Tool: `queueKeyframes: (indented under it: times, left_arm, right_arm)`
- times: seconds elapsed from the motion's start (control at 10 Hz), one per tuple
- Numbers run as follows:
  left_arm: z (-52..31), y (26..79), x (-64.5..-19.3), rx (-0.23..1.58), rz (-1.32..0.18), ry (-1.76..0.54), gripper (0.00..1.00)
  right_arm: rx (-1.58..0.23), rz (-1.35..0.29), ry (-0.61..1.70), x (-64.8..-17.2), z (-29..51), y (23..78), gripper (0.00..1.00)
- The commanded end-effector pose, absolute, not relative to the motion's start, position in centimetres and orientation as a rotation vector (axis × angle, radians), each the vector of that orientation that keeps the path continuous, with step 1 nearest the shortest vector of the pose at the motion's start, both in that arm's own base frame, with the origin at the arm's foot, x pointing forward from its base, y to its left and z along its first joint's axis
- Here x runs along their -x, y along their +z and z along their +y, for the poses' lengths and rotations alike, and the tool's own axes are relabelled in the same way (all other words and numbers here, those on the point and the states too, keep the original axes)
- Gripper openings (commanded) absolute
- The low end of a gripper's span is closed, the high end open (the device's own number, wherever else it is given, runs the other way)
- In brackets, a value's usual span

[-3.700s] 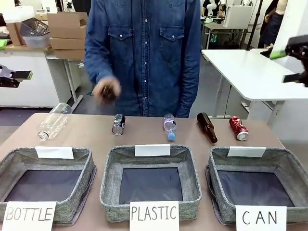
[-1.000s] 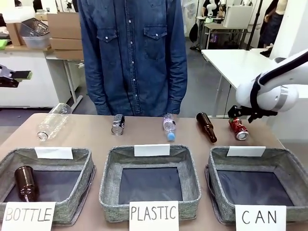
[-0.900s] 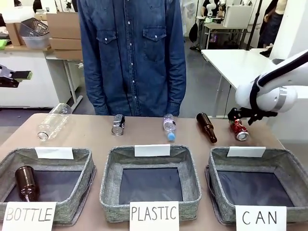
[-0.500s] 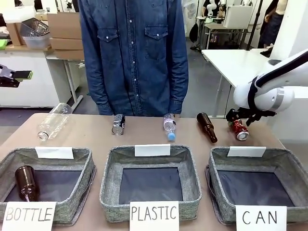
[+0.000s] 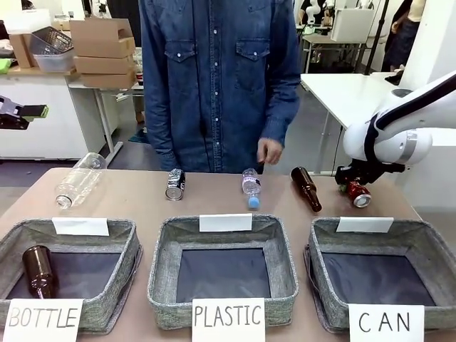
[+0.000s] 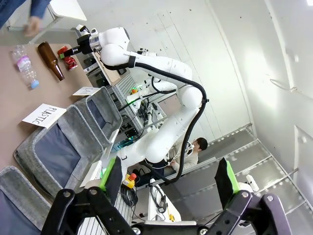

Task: Sort the can waste into the basket.
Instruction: Pick up the can waste from the table and place it in the right Fabric basket.

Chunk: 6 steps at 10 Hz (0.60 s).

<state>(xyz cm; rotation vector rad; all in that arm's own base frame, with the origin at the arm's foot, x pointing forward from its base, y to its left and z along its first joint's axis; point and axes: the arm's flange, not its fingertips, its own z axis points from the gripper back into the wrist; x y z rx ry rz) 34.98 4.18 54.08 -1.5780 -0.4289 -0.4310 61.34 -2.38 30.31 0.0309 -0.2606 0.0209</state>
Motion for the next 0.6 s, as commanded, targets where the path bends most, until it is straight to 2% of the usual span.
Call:
queueKeyframes:
  times: [0.0, 0.1, 0.5]
  left_arm:
    - [4.1, 54.3, -35.0, 1.599, -0.454, -0.451, 1.0]
    - [4.1, 54.3, -35.0, 1.599, -0.454, -0.451, 1.0]
    - [4.1, 54.3, -35.0, 1.599, -0.454, -0.451, 1.0]
  right_arm:
    - [0.002, -0.25, 0.024, -62.0, -2.3, 30.4, 0.03]
    - [0.014, -0.253, 0.015, -62.0, -2.3, 30.3, 0.0]
    - [-0.006, -0.315, -0.006, -61.5, -3.8, 32.0, 0.0]
